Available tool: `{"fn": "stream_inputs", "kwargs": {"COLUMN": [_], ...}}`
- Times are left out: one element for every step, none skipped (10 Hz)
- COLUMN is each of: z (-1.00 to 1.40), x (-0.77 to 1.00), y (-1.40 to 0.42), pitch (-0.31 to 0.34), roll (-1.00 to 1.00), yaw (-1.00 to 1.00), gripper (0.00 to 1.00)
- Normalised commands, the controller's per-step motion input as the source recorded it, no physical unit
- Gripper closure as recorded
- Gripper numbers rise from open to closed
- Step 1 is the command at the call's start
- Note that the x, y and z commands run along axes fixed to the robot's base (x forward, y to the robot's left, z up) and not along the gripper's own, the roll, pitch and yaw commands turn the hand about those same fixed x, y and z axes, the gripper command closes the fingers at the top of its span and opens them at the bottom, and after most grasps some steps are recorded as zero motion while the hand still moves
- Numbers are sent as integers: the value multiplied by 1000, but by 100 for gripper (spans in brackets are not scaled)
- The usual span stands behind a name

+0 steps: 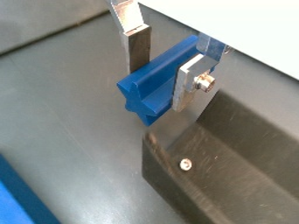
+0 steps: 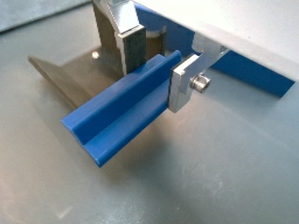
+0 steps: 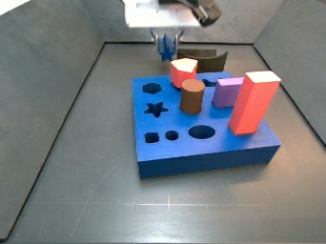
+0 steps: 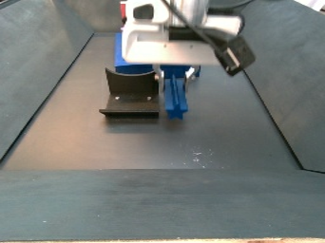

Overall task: Pick up the star object. Move up. Place the star object on the fixture. Regrasp the star object. Move to above the board. Insert the star object.
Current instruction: Move up, then place the star object on the fixture.

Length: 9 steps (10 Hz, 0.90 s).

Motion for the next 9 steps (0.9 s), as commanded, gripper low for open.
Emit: {"fn": "stream_inputs", "kwargs": {"z": [245, 1000, 1000, 1000, 1000, 1000, 924, 760, 592], "x": [-11, 0, 0, -16, -20, -23, -26, -21, -15], "y": [10, 0, -1, 2, 3, 4, 8, 9, 9], "pitch": [71, 0, -2, 19, 25, 30, 41, 48, 57], "roll": [25, 0, 7, 16, 27, 35, 52, 62, 71], "yaw": [-6, 0, -1, -2, -6, -7, -7, -5, -3], "gripper": [100, 100, 100, 100, 100, 100, 100, 100, 100]}}
